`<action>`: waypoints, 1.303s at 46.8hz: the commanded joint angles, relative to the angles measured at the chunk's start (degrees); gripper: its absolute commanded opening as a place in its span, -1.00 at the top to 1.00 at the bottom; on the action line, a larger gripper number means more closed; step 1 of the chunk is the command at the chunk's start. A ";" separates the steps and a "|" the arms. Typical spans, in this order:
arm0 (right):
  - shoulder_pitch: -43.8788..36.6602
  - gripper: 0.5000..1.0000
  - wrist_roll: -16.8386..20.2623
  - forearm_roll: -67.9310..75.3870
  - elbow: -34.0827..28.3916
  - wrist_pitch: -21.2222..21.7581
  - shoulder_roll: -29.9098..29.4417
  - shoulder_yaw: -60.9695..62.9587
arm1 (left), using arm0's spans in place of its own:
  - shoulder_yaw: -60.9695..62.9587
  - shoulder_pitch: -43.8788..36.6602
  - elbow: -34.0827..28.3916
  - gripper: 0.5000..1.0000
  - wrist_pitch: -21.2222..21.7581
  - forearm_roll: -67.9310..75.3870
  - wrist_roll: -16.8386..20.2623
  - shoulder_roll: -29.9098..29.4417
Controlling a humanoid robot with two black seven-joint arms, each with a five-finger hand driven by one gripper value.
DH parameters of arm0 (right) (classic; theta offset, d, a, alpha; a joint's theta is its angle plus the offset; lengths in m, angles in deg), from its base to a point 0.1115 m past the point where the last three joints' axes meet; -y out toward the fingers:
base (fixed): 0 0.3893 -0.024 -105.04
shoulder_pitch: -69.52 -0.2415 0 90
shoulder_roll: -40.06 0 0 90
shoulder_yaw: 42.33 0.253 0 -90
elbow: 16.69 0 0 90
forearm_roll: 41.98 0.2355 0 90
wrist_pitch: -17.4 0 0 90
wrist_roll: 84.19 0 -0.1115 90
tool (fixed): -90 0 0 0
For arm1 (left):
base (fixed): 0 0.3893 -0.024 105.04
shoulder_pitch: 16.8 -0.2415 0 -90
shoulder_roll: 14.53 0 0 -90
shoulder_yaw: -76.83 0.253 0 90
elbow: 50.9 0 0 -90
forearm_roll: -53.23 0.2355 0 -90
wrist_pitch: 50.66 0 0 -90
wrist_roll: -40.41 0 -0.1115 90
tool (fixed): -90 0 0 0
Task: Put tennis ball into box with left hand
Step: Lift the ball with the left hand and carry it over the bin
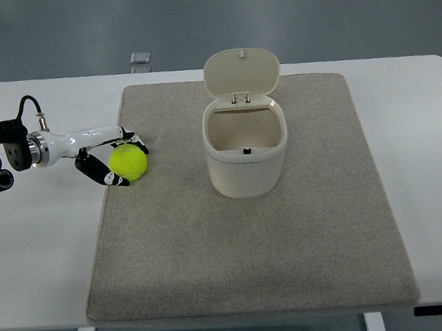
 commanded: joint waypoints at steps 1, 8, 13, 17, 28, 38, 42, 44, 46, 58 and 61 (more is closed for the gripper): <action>0.00 -0.75 0.03 0.00 -0.03 0.00 0.00 0.00 | 0.18 -0.12 -0.08 0.15 0.00 0.01 0.01 -0.02; 0.00 -0.75 0.03 0.00 0.06 0.00 0.00 0.00 | 0.09 -0.12 -0.08 0.98 0.00 -0.08 -0.08 -0.02; 0.00 -0.75 0.03 0.00 -0.03 0.00 0.00 0.00 | -0.35 0.14 -0.17 1.00 0.00 -0.96 -0.08 -0.02; 0.00 -0.75 0.03 0.00 0.06 0.00 0.00 0.00 | -0.61 0.58 -0.34 1.00 0.00 -1.31 -0.17 -0.02; 0.00 -0.75 0.03 0.00 -0.03 0.00 0.00 0.00 | -2.10 0.85 -0.69 1.00 0.00 -5.26 -0.25 0.07; 0.00 -0.75 0.03 0.00 -0.03 0.00 0.00 0.00 | -16.06 -0.03 -4.99 1.00 -0.26 -21.50 -0.26 2.08; 0.00 -0.75 0.03 0.00 0.06 0.00 0.00 0.00 | -24.06 -0.30 -8.78 1.00 -1.58 -30.21 -0.17 4.19; 0.00 -0.75 0.03 0.00 0.06 0.00 0.00 0.00 | -27.58 -0.30 -10.10 1.00 -2.98 -34.25 -0.17 5.16; 0.00 -0.75 0.03 0.00 -0.03 0.00 0.00 0.00 | -30.57 -0.30 -10.71 1.00 -4.04 -37.77 -0.17 6.13; 0.00 -0.75 0.03 0.00 -0.03 0.00 0.00 0.00 | -42.18 0.93 -8.52 1.00 -6.94 -42.71 -0.17 11.14; 0.00 -0.75 -0.06 0.00 -0.03 0.00 0.00 0.00 | -42.27 1.72 -6.42 1.00 -8.69 -42.44 -0.17 11.40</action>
